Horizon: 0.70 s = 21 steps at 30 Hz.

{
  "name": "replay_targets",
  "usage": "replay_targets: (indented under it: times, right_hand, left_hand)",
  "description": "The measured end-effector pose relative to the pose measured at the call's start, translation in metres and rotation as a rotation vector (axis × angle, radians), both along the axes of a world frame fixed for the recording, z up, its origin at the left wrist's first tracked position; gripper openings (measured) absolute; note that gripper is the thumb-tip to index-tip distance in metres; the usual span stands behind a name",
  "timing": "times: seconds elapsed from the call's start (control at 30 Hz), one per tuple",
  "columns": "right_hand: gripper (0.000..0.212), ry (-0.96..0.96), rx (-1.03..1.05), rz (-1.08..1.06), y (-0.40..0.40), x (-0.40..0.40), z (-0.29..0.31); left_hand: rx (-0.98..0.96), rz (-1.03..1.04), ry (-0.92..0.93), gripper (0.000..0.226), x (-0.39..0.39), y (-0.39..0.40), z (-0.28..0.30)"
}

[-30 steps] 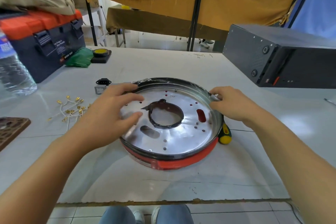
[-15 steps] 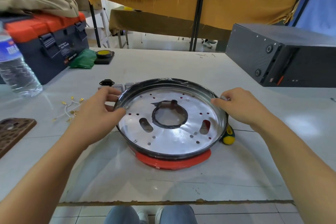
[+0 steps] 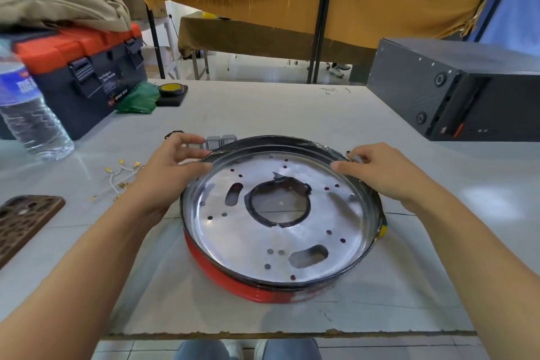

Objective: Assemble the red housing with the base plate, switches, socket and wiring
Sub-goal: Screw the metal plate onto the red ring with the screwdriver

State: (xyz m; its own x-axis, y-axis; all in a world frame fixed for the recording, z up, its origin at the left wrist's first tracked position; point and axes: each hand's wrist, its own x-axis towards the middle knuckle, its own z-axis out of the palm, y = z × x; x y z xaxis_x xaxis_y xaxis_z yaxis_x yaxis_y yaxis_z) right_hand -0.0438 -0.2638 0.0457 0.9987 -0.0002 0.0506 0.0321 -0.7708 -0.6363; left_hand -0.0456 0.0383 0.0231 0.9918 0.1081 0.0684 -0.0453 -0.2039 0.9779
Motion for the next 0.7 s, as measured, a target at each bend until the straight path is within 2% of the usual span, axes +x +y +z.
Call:
replay_targets:
  times: [0.13, 0.17, 0.23, 0.37, 0.5, 0.6, 0.67, 0.7]
  right_hand:
    - [0.026, -0.012, -0.051, -0.027, 0.001, 0.003, -0.003]
    - [0.027, -0.028, -0.056, -0.040, 0.001, 0.003, -0.004]
    - [0.031, -0.048, -0.069, -0.068, 0.000, 0.004, -0.007]
    - [0.013, -0.049, -0.143, -0.109, -0.002, 0.006, -0.010]
    - [0.023, -0.032, -0.305, -0.127, 0.000, 0.005, -0.004]
    - [0.035, -0.212, -0.472, -0.177, 0.006, 0.000, 0.006]
    - [0.031, -0.375, -0.432, -0.069, 0.014, -0.005, 0.015]
    - [0.028, -0.372, -0.375, 0.034, 0.020, -0.008, 0.021]
  left_hand:
    - [-0.099, -0.055, 0.019, 0.023, 0.004, -0.002, 0.004]
    - [-0.107, -0.078, 0.028, 0.023, 0.004, -0.001, 0.003]
    - [-0.103, -0.118, 0.042, 0.030, 0.003, 0.001, 0.000]
    - [-0.048, -0.136, 0.025, 0.044, 0.000, 0.002, -0.008]
    - [-0.018, -0.106, 0.003, 0.046, -0.001, 0.000, -0.013]
    - [-0.034, -0.103, 0.010, 0.045, 0.001, 0.000, -0.013]
    - [-0.046, -0.110, 0.021, 0.043, 0.004, 0.000, -0.012]
    - [-0.054, -0.110, 0.026, 0.042, 0.006, -0.001, -0.011]
